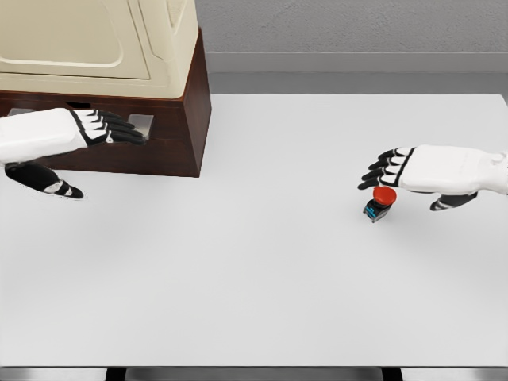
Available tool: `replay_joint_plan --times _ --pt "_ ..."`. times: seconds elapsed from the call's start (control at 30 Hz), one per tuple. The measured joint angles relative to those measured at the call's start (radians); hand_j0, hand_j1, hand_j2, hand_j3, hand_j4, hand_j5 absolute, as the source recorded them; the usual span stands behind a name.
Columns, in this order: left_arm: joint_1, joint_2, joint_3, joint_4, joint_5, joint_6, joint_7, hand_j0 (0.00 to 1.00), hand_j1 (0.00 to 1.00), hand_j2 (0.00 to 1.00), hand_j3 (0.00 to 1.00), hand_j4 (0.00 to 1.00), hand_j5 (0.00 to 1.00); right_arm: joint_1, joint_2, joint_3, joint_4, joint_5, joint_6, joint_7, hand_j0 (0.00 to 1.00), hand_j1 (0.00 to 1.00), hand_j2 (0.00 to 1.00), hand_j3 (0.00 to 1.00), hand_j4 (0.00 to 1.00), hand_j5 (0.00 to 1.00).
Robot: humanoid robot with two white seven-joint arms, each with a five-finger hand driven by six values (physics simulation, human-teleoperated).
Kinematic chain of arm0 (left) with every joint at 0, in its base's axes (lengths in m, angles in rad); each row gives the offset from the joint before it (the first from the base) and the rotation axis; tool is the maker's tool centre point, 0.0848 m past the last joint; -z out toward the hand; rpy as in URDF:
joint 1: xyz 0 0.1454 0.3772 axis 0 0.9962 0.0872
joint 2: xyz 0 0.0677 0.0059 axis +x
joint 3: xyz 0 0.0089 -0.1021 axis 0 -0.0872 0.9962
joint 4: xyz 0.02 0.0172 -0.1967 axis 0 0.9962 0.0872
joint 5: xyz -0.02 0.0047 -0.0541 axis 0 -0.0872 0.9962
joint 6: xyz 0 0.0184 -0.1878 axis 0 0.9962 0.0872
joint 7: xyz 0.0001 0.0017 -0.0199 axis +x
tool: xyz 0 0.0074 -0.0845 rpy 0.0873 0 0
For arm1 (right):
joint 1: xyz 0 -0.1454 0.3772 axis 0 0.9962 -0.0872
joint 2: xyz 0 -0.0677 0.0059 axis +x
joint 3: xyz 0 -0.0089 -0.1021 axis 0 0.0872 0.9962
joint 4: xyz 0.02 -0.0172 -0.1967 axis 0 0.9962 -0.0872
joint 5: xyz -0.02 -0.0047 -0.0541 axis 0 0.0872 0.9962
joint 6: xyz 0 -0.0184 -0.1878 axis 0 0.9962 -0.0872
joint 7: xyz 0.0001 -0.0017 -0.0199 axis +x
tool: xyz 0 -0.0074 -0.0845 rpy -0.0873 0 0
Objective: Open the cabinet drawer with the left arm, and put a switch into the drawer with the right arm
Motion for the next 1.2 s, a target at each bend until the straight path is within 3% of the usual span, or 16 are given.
replay_joint_plan --times 0.1,0.2,0.27,0.37,0.47,0.6,0.7,0.83,1.0,1.2 --pt "-0.083 0.029 -0.17 0.067 0.097 -0.001 0.001 1.0 1.0 1.0 1.0 1.0 1.0 0.0 0.019 0.01 0.001 0.016 0.0 0.0 1.0 1.0 1.0 1.0 1.0 1.0" --pt "-0.146 0.041 -0.252 0.056 0.142 -0.001 0.002 1.0 1.0 1.0 1.0 1.0 1.0 -0.002 0.031 0.014 0.005 0.034 0.0 0.0 1.0 1.0 1.0 1.0 1.0 1.0" --pt "-0.146 0.045 -0.282 0.017 0.165 -0.002 -0.003 1.0 1.0 1.0 1.0 1.0 1.0 -0.002 0.042 0.016 0.01 0.047 0.0 0.0 1.0 1.0 1.0 1.0 1.0 1.0" --pt "-0.19 0.056 -0.314 -0.019 0.313 0.015 -0.09 1.0 1.0 1.0 1.0 1.0 1.0 -0.002 0.058 0.016 0.03 0.072 0.0 0.0 1.0 1.0 1.0 1.0 1.0 1.0" --pt "-0.198 0.059 -0.323 -0.034 0.444 0.107 -0.153 1.0 1.0 1.0 1.0 1.0 1.0 -0.012 0.069 0.017 0.064 0.082 0.0 0.0 1.0 1.0 1.0 1.0 1.0 1.0" --pt "-0.249 0.049 -0.327 -0.039 0.531 0.294 -0.181 1.0 1.0 1.0 1.0 1.0 1.0 -0.012 0.079 0.026 0.096 0.097 0.0 0.0 1.0 1.0 1.0 1.0 1.0 1.0" --pt "-0.261 0.038 -0.327 -0.038 0.539 0.411 -0.187 1.0 1.0 1.0 1.0 1.0 1.0 -0.012 0.085 0.037 0.103 0.106 0.0 0.0 1.0 1.0 1.0 1.0 1.0 1.0" --pt "-0.276 0.024 -0.328 -0.037 0.477 0.525 -0.189 1.0 1.0 1.0 1.0 1.0 1.0 -0.028 0.095 0.046 0.125 0.117 0.0 0.0 1.0 1.0 1.0 1.0 1.0 1.0" --pt "-0.305 0.034 -0.326 -0.033 0.401 0.558 -0.19 1.0 1.0 1.0 1.0 1.0 1.0 -0.029 0.11 0.067 0.138 0.129 0.0 0.0 1.0 1.0 1.0 1.0 1.0 1.0" --pt "-0.311 0.051 -0.307 -0.031 0.393 0.537 -0.19 1.0 1.0 1.0 1.0 1.0 1.0 -0.031 0.122 0.097 0.14 0.151 0.0 0.0 1.0 1.0 1.0 1.0 1.0 1.0"
